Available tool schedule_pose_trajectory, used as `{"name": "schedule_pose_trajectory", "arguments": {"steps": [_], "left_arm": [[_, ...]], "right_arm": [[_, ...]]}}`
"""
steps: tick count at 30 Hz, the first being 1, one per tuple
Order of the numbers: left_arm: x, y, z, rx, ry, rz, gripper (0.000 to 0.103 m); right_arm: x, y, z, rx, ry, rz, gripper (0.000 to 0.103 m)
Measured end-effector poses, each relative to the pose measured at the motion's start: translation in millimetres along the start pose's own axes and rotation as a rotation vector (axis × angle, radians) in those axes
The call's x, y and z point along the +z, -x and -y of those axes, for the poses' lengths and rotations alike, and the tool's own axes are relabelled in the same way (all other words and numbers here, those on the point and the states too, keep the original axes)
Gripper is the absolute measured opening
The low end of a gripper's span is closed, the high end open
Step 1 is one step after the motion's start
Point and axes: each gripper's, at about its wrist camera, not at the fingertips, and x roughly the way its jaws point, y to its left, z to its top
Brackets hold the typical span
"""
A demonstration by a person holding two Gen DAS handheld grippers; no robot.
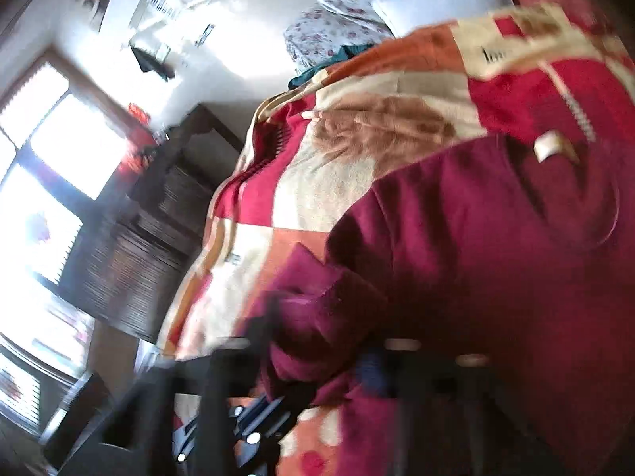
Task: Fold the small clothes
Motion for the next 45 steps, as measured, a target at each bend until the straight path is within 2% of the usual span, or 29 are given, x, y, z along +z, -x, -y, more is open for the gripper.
{"name": "schedule_pose_trajectory", "arguments": {"steps": [2, 7, 8, 9, 11, 15, 18, 20, 23, 26, 29, 30, 31, 33, 34, 35, 37, 38, 39, 41, 44, 45], "left_arm": [[-1, 2, 0, -0.001, 0.005, 0.000, 0.007], [0, 24, 5, -0.030, -0.005, 0.006, 0.019], [0, 30, 7, -0.021, -0.018, 0.013, 0.027], [-1, 36, 7, -0.008, -0.031, 0.023, 0.040], [-2, 51, 5, 0.012, -0.048, 0.052, 0.049], [1, 65, -12, 0.073, -0.038, 0.073, 0.049], [5, 61, -25, 0.106, 0.006, 0.054, 0.049], [4, 56, -26, 0.107, 0.022, 0.042, 0.049], [-1, 44, -15, 0.109, -0.011, 0.018, 0.049], [-8, 34, -1, 0.095, -0.045, -0.012, 0.049], [-18, 25, 10, 0.093, -0.082, -0.041, 0.050], [-21, 21, 12, 0.094, -0.088, -0.053, 0.050], [-23, 16, 15, 0.093, -0.088, -0.070, 0.050], [-26, 8, 17, 0.088, -0.083, -0.083, 0.050], [-26, 5, 18, 0.095, -0.082, -0.087, 0.050], [-28, 1, 18, 0.112, -0.079, -0.095, 0.050], [-28, -5, 17, 0.126, -0.070, -0.103, 0.050], [-28, -7, 16, 0.130, -0.065, -0.105, 0.050], [-28, -11, 14, 0.143, -0.052, -0.114, 0.050], [-28, -16, 11, 0.155, -0.032, -0.121, 0.050], [-30, -21, 5, 0.154, 0.008, -0.131, 0.053], [-31, -22, 2, 0.148, 0.022, -0.131, 0.055]], "right_arm": [[-1, 6, -2, -0.002, 0.032, 0.018, 0.017], [8, 41, 3, -0.060, 0.102, 0.101, 0.015], [10, 50, 5, -0.078, 0.114, 0.119, 0.015], [13, 60, 8, -0.097, 0.128, 0.137, 0.015], [17, 83, 18, -0.143, 0.150, 0.171, 0.015], [23, 135, 49, -0.265, 0.149, 0.233, 0.015], [22, 161, 75, -0.339, 0.124, 0.244, 0.015], [16, 175, 97, -0.382, 0.105, 0.231, 0.014], [1, 191, 125, -0.459, 0.077, 0.214, 0.015], [-19, 201, 153, -0.475, 0.055, 0.176, 0.015], [-32, 190, 178, -0.488, 0.029, 0.111, 0.016], [-33, 185, 189, -0.483, -0.009, 0.094, 0.020], [-33, 183, 195, -0.487, -0.036, 0.080, 0.037], [-30, 187, 204, -0.541, -0.084, 0.084, 0.059], [-28, 196, 200, -0.558, -0.091, 0.134, 0.060], [-25, 204, 191, -0.557, -0.084, 0.187, 0.062], [-18, 208, 169, -0.515, -0.050, 0.237, 0.073], [-13, 204, 155, -0.486, -0.024, 0.246, 0.078], [-8, 198, 141, -0.455, 0.005, 0.247, 0.078], [2, 173, 107, -0.339, 0.088, 0.230, 0.078], [9, 121, 67, -0.163, 0.171, 0.139, 0.078], [10, 106, 58, -0.140, 0.192, 0.115, 0.078]]}}
